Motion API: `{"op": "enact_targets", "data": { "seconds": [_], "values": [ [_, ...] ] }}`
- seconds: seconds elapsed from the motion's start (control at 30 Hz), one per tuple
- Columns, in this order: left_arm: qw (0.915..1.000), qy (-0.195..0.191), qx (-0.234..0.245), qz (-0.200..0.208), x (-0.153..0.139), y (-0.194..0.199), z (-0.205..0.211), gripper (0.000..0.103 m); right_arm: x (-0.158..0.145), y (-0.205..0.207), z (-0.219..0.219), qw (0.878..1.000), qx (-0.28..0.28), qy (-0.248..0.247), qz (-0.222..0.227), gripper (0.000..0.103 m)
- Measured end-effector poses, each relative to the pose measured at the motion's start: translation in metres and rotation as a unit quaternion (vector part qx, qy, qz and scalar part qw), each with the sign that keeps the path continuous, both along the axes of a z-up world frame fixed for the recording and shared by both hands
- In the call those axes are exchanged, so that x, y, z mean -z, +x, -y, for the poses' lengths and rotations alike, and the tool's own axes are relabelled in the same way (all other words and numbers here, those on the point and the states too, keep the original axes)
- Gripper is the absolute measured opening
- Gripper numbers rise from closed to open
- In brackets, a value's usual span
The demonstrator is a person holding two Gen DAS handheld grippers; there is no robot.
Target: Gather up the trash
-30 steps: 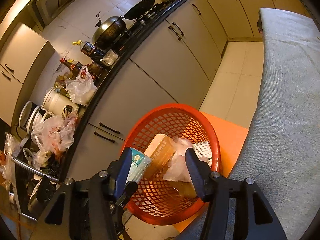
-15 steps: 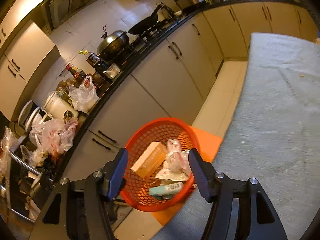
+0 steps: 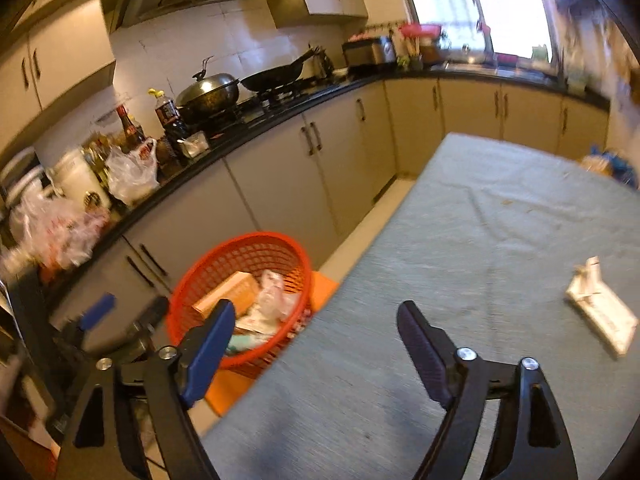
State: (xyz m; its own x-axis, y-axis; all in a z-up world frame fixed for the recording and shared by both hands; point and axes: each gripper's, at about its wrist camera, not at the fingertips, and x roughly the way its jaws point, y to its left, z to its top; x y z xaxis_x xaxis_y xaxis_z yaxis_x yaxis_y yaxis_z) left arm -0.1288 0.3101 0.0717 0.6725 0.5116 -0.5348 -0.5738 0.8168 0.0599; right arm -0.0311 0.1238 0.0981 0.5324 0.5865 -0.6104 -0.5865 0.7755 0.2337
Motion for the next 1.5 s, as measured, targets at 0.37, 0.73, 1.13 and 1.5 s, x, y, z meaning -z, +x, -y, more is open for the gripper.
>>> {"op": "enact_targets", "data": {
  "seconds": [0.37,0.73,1.13,1.5],
  "values": [
    [0.9990,0.018,-0.040,-0.001,-0.001,-0.040,0.025,0.099,0.003,-0.052,0.054,0.995,0.045,-0.051,0.074,0.096],
    [0.9969,0.069,-0.009,-0.037,0.021,-0.048,0.061,0.100,0.019,-0.081,0.077,0.992,0.063,-0.068,0.080,0.099],
    [0.9978,0.062,-0.013,-0.021,0.024,-0.042,0.064,0.100,0.029,-0.079,0.081,0.988,0.081,-0.098,0.084,0.100],
    [0.9985,0.050,-0.010,-0.018,0.028,-0.040,0.060,0.100,0.035,-0.081,0.072,0.987,0.077,-0.112,0.082,0.100]
  ]
}}
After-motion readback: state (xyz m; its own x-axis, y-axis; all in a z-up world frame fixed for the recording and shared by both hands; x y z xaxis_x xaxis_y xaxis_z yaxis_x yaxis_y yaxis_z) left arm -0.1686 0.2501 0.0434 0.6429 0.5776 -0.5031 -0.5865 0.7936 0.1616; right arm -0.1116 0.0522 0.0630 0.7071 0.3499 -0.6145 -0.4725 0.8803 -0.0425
